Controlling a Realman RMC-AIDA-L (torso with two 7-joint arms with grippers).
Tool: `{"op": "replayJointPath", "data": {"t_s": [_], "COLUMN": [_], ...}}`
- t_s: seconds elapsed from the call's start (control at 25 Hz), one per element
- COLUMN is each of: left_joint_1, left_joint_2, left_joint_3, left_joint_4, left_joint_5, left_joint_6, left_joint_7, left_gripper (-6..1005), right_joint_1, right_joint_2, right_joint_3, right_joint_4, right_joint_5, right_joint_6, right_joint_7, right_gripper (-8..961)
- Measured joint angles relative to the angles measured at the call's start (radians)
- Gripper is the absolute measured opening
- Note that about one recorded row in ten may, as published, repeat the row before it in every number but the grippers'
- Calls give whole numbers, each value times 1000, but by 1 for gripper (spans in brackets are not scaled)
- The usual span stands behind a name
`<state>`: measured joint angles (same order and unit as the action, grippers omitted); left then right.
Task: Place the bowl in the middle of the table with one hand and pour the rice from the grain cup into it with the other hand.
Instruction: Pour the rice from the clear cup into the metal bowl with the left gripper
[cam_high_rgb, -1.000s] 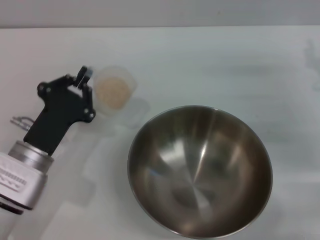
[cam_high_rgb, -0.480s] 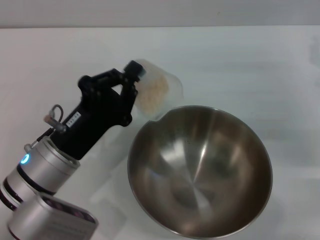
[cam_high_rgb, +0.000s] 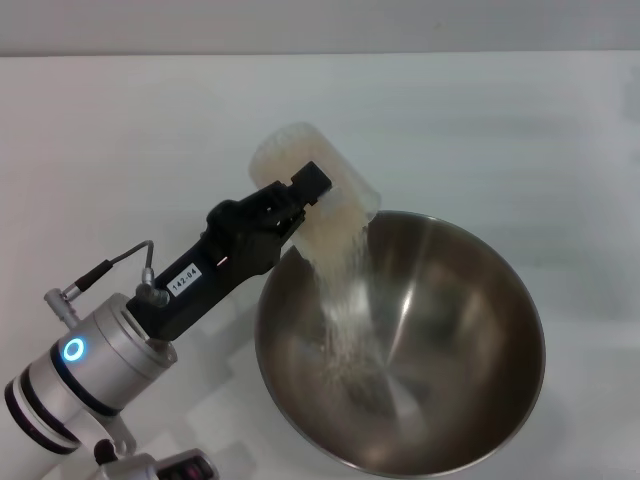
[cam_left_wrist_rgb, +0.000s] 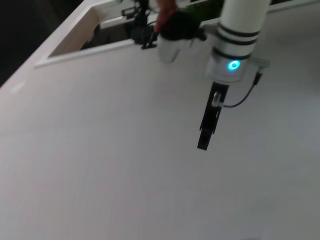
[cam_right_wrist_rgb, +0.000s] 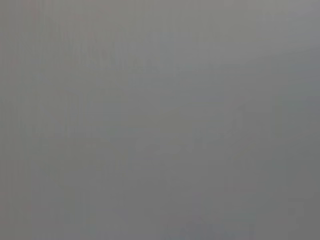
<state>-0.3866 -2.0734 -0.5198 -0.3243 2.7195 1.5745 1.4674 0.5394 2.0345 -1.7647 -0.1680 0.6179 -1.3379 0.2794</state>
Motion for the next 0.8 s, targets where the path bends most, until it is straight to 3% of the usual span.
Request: {"op": "replayJointPath", "data": {"t_s": [0.24, 0.8], "left_joint_1": [-4, -20], "left_joint_2": [2, 1], "left_joint_3": [2, 18], "left_joint_4": [1, 15], "left_joint_5": [40, 61], "left_joint_6": [4, 5], "left_joint_7": [193, 405], "left_gripper": [36, 46], "right_joint_1": [13, 26], "right_joint_2": [-5, -4], "right_joint_3": [1, 3], "right_joint_4": [2, -1], "right_joint_5": [1, 1], "right_joint_6": [15, 30], "right_joint_7": [-10, -28], "right_gripper": [430, 430]}}
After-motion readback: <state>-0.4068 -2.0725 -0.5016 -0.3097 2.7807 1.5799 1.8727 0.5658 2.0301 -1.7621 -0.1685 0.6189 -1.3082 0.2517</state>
